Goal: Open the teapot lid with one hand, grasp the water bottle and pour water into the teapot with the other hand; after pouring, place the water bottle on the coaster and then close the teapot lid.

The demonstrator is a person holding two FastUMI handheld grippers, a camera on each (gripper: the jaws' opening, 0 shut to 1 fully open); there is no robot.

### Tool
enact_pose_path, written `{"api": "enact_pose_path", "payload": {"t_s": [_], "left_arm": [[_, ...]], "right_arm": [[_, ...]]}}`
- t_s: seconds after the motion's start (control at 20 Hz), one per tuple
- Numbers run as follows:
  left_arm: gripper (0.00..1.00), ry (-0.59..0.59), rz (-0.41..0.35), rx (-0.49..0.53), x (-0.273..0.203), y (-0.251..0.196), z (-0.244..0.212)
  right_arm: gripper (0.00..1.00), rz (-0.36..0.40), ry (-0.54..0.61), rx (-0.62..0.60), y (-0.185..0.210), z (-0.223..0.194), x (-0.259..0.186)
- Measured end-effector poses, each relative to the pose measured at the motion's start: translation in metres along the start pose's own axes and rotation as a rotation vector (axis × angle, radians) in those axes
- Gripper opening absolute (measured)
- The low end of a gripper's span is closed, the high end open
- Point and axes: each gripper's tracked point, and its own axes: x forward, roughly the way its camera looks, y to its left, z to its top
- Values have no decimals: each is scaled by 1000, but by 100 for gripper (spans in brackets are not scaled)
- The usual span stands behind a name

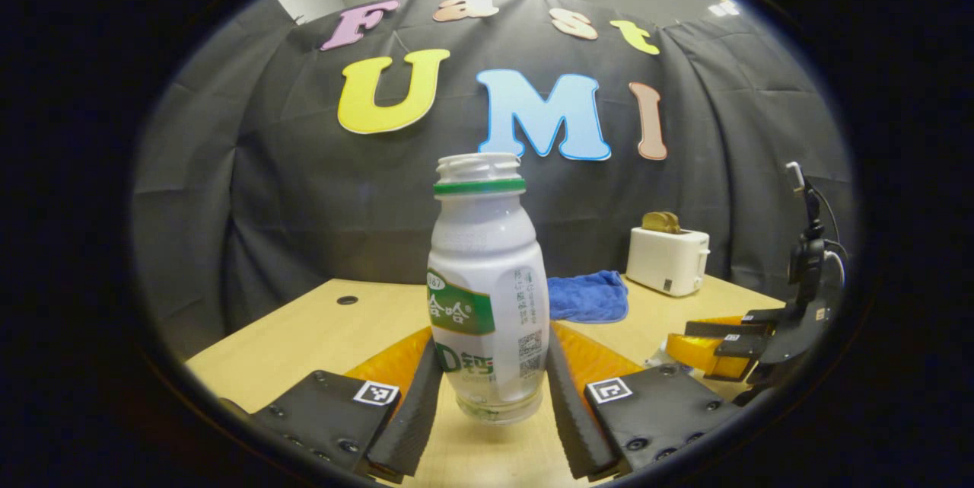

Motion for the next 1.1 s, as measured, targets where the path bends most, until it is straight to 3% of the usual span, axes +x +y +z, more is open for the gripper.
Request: {"api": "enact_pose_path", "payload": {"t_s": [0.1, 0.15, 0.45, 0.5, 0.55, 0.6, 0.65, 0.7, 0.85, 0.9, 0.95, 1.1], "left_arm": [[75, 3, -4, -1, 6, -1, 1], [80, 8, -11, -5, 11, -2, 2], [81, 52, -40, -52, 54, -2, 2], [70, 61, -42, -56, 62, -2, -1], [75, 72, -41, -58, 71, -2, -5], [80, 90, -41, -57, 79, -3, -9], [70, 103, -43, -55, 87, -3, -12], [75, 114, -41, -55, 94, -4, -16], [75, 137, -37, -47, 111, -6, -26], [70, 142, -31, -38, 118, -4, -29], [75, 146, -26, -34, 125, -4, -30], [75, 150, -29, -40, 143, -4, -35]], "right_arm": [[79, -4, -35, 13, -1, 5, -1], [80, 3, -58, 20, -1, 9, -2], [79, -43, -275, 53, -16, 48, -27], [79, -61, -297, 40, -20, 50, -31], [79, -74, -312, 27, -23, 52, -33], [80, -86, -318, 17, -25, 51, -34], [80, -89, -320, 13, -26, 51, -36], [79, -85, -321, 14, -25, 51, -35], [79, -78, -308, 28, -25, 48, -35], [79, -76, -312, 35, -25, 49, -36], [79, -75, -320, 41, -25, 52, -37], [79, -88, -330, 56, -31, 52, -38]]}}
